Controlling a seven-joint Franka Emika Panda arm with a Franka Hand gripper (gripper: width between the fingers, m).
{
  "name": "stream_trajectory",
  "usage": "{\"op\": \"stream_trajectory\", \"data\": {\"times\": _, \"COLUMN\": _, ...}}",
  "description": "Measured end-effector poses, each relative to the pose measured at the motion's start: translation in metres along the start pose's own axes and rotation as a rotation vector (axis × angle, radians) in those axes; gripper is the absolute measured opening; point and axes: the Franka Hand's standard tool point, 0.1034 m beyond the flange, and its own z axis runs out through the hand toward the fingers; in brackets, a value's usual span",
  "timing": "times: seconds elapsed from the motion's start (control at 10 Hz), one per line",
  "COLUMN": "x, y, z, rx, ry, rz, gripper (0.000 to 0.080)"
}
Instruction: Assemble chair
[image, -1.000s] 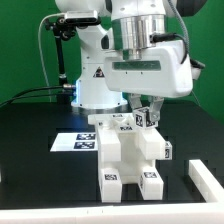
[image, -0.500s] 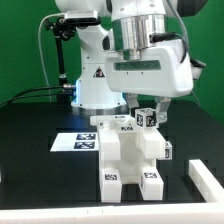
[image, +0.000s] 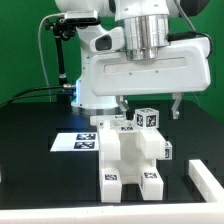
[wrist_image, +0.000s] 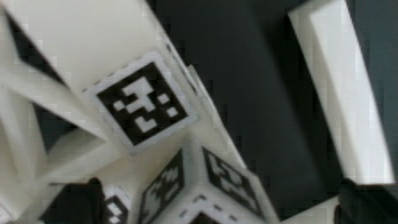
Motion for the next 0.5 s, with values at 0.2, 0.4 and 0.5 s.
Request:
{"op": "stream_trajectory", "data": {"times": 0.2, "x": 0.0003, "y": 0.0014, "z": 0.0006, "rx": -0.002, "ry": -0.001, "rz": -0.117, "gripper": 0.0649}}
{"op": "stream_trajectory", "data": {"times": 0.4, "x": 0.0002, "y": 0.0007, "z": 0.0023, "rx": -0.034, "ry": -0.007, "rz": -0.478, "gripper": 0.0649}}
{"op": "stream_trajectory", "data": {"times": 0.5, "x": 0.0011, "y": 0.0013, "z": 0.0032, "rx": -0.043, "ry": -0.011, "rz": -0.574, "gripper": 0.0649}}
